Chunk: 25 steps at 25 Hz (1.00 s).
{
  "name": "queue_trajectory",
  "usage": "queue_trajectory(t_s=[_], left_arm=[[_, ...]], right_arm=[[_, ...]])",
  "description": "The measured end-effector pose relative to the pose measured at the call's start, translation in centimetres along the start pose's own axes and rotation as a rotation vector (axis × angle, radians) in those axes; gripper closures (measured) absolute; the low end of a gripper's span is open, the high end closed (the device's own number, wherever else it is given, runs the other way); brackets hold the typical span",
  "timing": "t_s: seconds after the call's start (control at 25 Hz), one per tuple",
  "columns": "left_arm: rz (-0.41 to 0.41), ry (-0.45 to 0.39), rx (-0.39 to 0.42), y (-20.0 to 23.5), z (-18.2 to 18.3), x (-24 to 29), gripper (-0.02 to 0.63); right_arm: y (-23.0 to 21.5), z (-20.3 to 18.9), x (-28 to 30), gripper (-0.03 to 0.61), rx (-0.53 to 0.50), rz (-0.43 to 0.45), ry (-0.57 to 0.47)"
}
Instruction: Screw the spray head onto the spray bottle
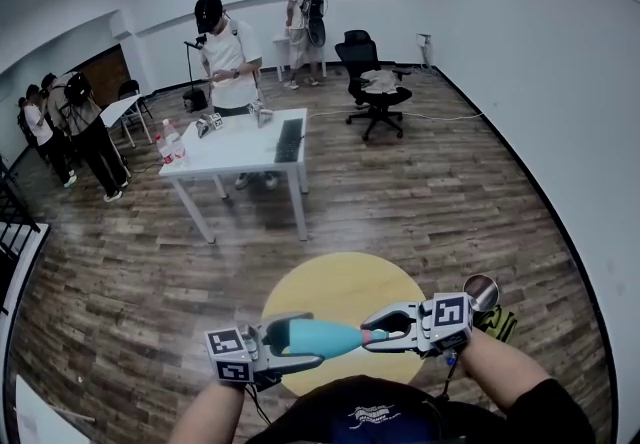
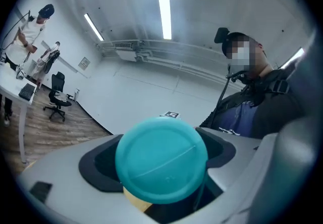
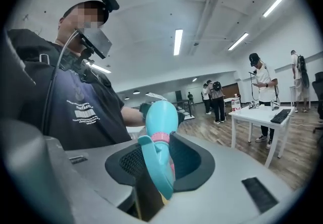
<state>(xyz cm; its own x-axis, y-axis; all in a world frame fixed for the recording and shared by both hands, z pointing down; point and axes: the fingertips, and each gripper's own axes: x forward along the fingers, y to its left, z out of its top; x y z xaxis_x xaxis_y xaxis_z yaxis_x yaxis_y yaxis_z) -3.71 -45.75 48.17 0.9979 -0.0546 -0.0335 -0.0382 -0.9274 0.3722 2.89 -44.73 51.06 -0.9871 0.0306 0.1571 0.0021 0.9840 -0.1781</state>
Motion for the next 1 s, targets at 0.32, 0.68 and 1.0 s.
queue_trajectory(t_s=[0.32,0.68,1.0], left_arm=[[0.008,-0.004,-0.010,0.5,-0.7,-0.1,0.149],[-0.058,-0.346,-0.643,4.9,-1.0,-1.4,0.152],[-0.125,-0.366,-0.742,4.8,-0.8,-1.1,0.152]], right_arm=[[-0.3,-0.3,-0.1,0.426,-0.016,-0.003,0.029],[-2.1,1.0,-0.1,0.408,-0.242,-0.195,0.040],[-1.7,1.8,-0.2,0.414,-0.237,-0.166,0.013]])
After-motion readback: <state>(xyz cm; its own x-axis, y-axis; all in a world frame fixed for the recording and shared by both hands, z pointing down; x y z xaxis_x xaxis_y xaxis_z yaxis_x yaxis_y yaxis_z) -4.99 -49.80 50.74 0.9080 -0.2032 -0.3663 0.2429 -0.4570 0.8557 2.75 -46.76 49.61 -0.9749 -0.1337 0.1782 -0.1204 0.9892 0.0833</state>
